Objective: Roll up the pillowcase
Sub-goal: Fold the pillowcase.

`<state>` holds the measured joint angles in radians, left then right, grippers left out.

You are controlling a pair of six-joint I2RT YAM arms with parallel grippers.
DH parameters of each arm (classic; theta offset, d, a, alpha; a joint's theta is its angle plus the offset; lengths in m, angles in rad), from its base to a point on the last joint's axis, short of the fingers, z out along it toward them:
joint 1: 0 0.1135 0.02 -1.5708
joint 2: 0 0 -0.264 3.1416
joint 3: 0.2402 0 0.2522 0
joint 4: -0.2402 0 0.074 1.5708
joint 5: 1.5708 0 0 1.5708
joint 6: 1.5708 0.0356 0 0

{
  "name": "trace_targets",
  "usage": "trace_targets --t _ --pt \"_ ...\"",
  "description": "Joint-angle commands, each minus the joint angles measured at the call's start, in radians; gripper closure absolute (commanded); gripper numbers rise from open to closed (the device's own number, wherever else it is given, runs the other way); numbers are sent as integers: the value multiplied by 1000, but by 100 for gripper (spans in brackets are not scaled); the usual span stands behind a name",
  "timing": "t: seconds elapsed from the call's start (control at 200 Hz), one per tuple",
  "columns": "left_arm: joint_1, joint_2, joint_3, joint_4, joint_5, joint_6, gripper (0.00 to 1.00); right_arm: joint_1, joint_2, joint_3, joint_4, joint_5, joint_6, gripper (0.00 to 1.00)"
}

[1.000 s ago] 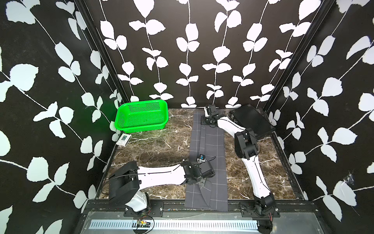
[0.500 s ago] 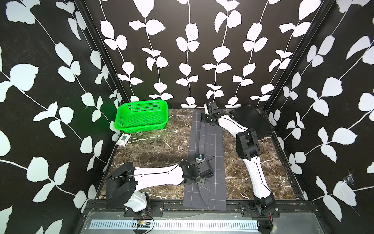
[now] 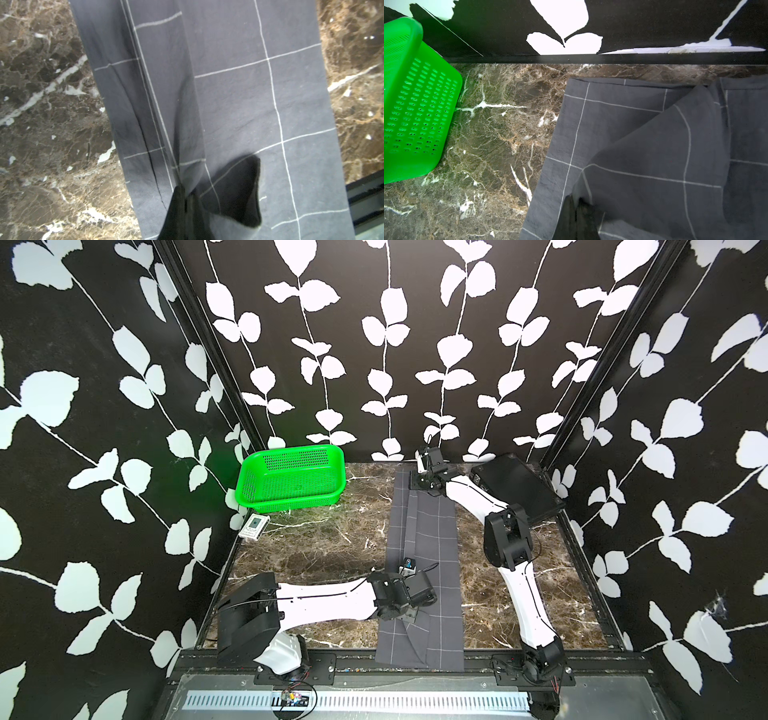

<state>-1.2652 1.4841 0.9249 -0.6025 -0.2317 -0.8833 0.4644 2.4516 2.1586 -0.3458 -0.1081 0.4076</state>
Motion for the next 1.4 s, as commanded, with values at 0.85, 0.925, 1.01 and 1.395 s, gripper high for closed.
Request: trace_targets --t 0.85,0.925,1.01,1.395 --pt "40 70 5 -153 -18 -1 74 35 133 142 113 -186 106 72" --pt "40 68 5 -155 -17 5 74 36 155 166 106 -204 118 73" --pt "42 60 3 -156 -17 7 74 38 157 164 105 -209 119 73" --pt "62 -26 6 -200 -27 -16 69 33 96 200 17 -263 64 56"
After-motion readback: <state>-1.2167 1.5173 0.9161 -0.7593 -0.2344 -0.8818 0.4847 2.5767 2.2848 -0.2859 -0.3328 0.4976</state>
